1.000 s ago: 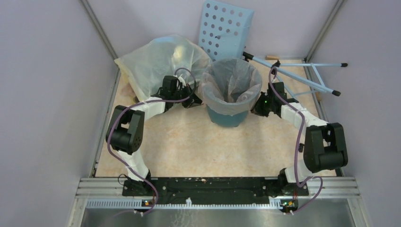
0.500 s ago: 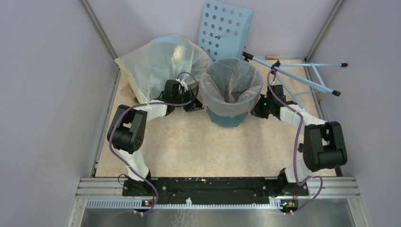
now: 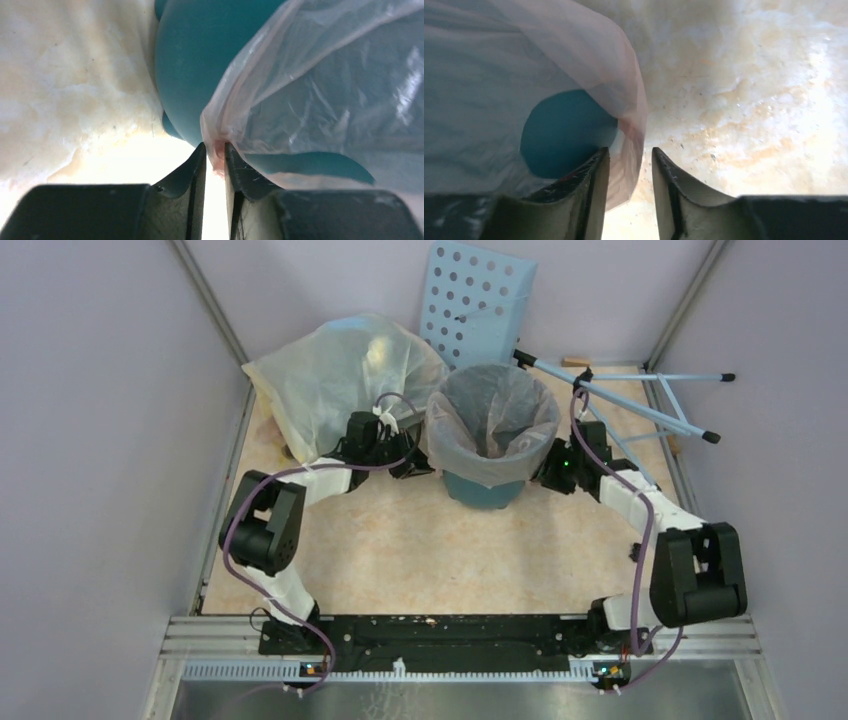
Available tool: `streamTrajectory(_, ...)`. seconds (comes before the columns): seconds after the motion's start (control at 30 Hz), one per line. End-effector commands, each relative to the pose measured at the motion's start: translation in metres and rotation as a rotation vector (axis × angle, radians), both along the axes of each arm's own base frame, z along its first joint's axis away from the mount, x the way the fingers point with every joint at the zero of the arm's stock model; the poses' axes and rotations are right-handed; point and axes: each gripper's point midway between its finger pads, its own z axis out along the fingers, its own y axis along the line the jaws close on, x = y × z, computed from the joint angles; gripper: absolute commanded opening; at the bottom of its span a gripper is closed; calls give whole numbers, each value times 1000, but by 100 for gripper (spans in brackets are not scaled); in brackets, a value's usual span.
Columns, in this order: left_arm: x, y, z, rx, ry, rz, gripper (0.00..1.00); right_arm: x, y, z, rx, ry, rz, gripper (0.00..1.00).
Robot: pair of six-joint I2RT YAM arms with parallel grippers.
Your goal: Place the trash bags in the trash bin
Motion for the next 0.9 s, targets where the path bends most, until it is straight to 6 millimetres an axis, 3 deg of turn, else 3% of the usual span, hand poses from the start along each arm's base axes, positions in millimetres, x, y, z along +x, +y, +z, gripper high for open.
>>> streamTrajectory(0.0,-4,13,25,46,-77,47,29,-7,-30,34,-132,-48,-60,45)
streamTrajectory(0.1,-4,28,27,113,-76,109,39,-13,-56,50,-223,-56,-97,56)
streamTrajectory(0.2,-9,47,24,209,-48,185,47,-15,-75,83,-315,-117,-111,63)
streamTrajectory(0.37,-14,69,32,289,-64,259,55,-11,-78,164,-342,-308,-83,62)
streamTrajectory(0.53,-19,77,49,313,-89,280,68,1,-50,245,-277,-487,-5,43)
streamTrajectory(0.6,-20,80,58,323,-96,289,72,7,-28,262,-262,-510,79,27)
streamTrajectory(0.67,-21,83,68,328,-111,301,74,11,-2,268,-235,-505,175,6)
streamTrajectory(0.7,-21,84,74,325,-125,305,76,12,9,269,-231,-496,210,0)
streamTrajectory(0.87,-25,92,100,310,-186,345,84,19,59,249,-243,-443,356,0)
